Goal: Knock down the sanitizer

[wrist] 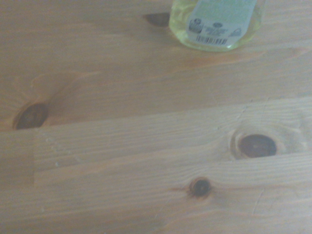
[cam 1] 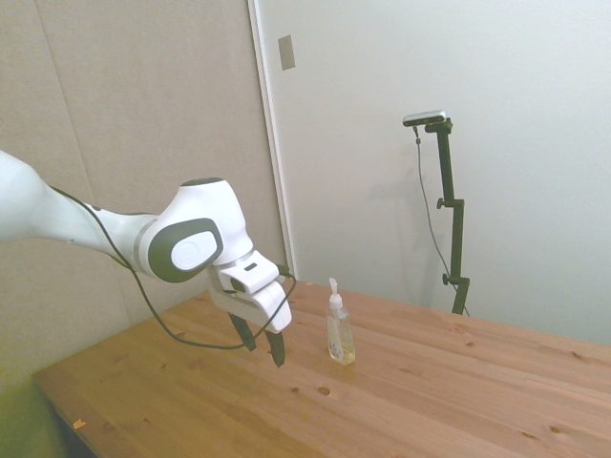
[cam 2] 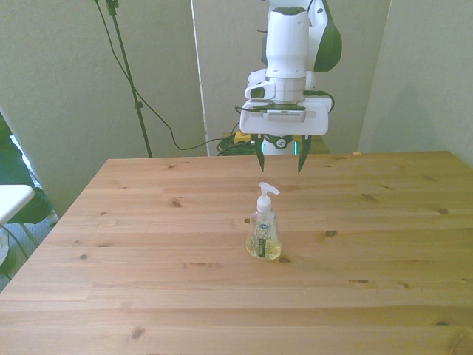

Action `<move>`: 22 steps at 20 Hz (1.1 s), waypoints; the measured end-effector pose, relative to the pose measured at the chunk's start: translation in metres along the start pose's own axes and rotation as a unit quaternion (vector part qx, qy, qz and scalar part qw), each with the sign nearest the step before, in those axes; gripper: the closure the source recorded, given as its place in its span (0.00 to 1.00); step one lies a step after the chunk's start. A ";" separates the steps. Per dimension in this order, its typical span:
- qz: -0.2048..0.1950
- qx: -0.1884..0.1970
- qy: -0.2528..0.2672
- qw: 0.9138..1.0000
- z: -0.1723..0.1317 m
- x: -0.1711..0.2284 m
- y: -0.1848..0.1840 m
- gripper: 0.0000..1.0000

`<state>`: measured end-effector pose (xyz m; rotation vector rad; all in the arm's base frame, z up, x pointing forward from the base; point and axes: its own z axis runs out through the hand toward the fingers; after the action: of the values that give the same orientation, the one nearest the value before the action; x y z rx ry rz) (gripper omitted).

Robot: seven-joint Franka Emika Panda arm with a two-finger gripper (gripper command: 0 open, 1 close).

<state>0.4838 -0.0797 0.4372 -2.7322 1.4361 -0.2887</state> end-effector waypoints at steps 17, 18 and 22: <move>0.025 0.004 0.002 1.000 0.027 0.041 -0.064 1.00; 0.027 0.004 0.002 1.000 0.028 0.042 -0.066 1.00; 0.032 0.001 0.004 0.999 0.034 0.048 -0.072 1.00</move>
<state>0.5752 -0.0790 0.4198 -2.6800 1.5197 -0.2991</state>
